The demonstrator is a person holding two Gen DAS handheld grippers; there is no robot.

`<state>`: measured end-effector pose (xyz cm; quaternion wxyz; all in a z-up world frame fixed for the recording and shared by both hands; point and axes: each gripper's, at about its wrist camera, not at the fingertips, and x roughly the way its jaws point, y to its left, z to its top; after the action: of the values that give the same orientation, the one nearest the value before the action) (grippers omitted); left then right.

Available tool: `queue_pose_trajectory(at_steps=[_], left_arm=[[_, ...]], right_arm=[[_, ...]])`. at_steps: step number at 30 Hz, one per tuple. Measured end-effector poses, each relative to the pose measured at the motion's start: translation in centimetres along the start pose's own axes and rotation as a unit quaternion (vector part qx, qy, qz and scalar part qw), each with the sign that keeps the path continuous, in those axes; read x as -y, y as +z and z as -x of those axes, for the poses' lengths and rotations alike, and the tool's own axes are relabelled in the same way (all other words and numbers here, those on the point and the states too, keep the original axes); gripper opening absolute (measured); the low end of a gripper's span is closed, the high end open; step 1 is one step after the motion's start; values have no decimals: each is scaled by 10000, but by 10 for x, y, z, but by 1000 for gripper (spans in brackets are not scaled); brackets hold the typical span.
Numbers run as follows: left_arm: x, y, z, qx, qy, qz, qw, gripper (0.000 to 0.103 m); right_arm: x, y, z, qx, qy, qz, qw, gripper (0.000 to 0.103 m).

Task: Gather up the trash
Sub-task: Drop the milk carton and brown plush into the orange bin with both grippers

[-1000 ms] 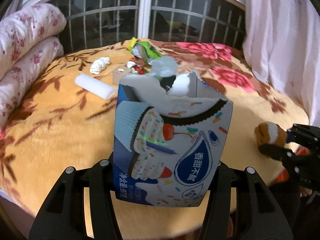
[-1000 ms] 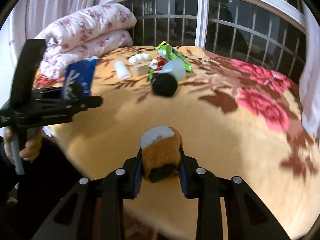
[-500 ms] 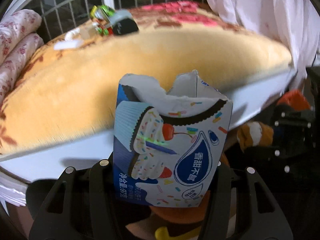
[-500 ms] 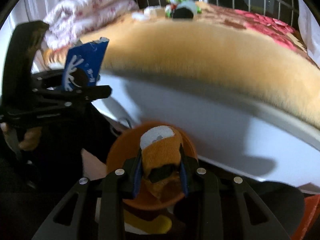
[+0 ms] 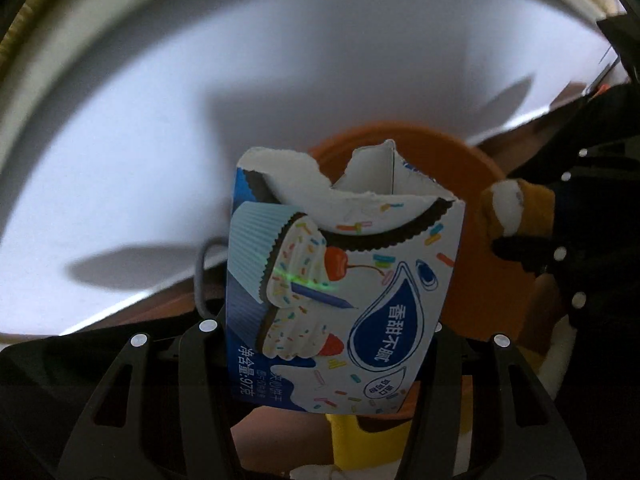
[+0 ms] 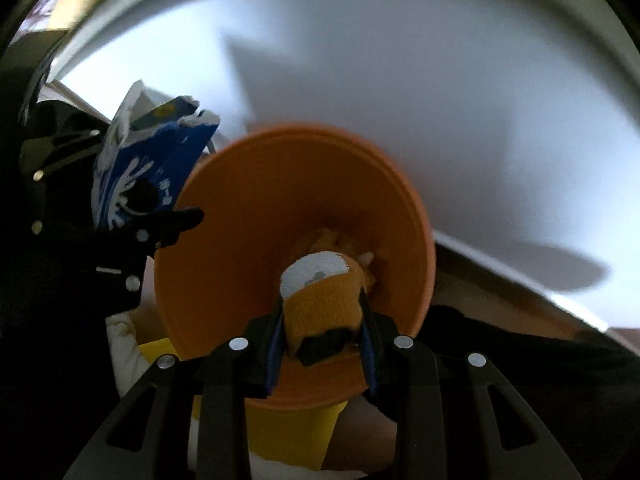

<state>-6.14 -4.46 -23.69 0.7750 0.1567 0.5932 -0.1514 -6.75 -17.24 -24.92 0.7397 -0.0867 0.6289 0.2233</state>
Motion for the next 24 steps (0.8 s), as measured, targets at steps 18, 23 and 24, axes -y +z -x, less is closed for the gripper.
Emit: queue_pose_trajectory(at_steps=[18,23,24], left_arm=[[7,-1,-8,-235,181,-24,9996,70],[4,-3,4,-88,23,29,10000,70],[4,-3,9,-32,-24,40,10000,70]], right_arm=[[9,0,2,24,-13,-458,9989,56],[15,-17,20,194,-10,-411,9990,59],[13,-19,24,236,-4,-383,9990,59]])
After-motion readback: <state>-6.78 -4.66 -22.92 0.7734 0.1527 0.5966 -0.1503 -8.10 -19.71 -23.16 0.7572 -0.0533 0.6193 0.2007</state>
